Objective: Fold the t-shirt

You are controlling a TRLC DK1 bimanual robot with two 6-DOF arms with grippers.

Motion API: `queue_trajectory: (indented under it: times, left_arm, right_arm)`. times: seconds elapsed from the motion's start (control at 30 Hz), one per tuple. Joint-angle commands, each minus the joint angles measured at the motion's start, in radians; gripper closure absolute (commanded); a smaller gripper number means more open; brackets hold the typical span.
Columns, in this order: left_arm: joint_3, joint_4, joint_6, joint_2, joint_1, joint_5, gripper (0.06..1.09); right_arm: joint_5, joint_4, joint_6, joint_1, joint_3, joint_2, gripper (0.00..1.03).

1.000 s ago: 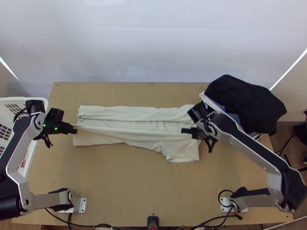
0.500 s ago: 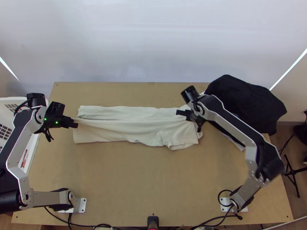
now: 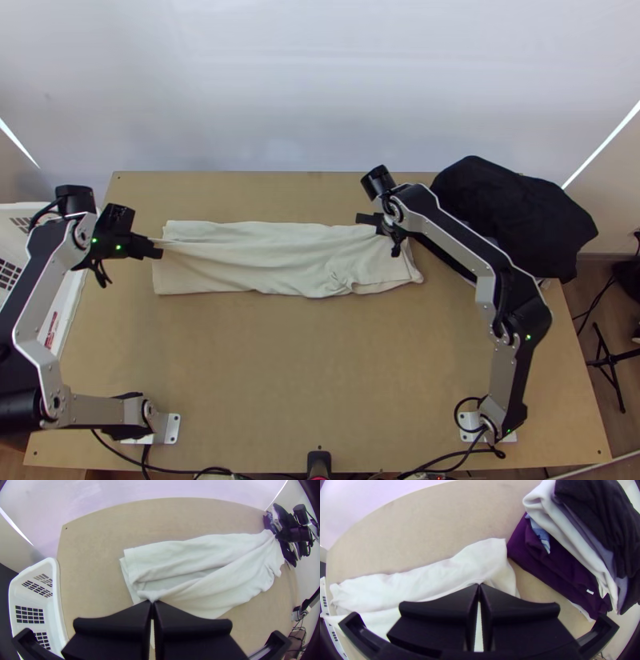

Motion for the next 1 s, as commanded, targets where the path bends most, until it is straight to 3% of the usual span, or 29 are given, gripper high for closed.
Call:
queue_trajectory:
  times: [0.0, 0.27, 0.63, 0.67, 0.7, 0.77, 0.9, 0.97]
  left_arm:
    - [0.040, 0.057, -0.037, 0.110, -0.025, -0.030, 1.05]
    - [0.109, 0.138, -0.069, 0.259, -0.025, -0.054, 1.05]
    - [0.163, 0.226, -0.083, 0.383, -0.025, -0.061, 1.05]
    - [0.166, 0.244, -0.108, 0.397, -0.029, -0.079, 1.04]
    - [0.172, 0.236, -0.120, 0.408, -0.037, -0.088, 0.94]
    - [0.169, 0.226, -0.138, 0.415, -0.052, -0.102, 0.57]
    - [0.150, 0.290, -0.220, 0.395, -0.054, -0.124, 0.33]
    - [0.158, 0.316, -0.286, 0.389, -0.034, -0.124, 0.27]
  right_arm:
    - [0.027, 0.030, 0.017, 0.000, 0.037, 0.058, 0.99]
    - [0.096, 0.068, 0.027, 0.001, 0.037, 0.073, 0.99]
    - [0.108, 0.068, 0.027, 0.012, 0.041, 0.067, 0.98]
    - [0.113, 0.068, 0.027, 0.015, 0.038, 0.064, 0.92]
    - [0.114, 0.068, 0.029, 0.020, 0.038, 0.060, 0.82]
    - [0.113, 0.068, 0.036, 0.026, 0.032, 0.047, 0.61]
    - [0.114, 0.068, 0.055, 0.038, 0.026, 0.000, 0.25]
    - [0.114, 0.072, 0.058, 0.040, 0.027, -0.032, 0.10]
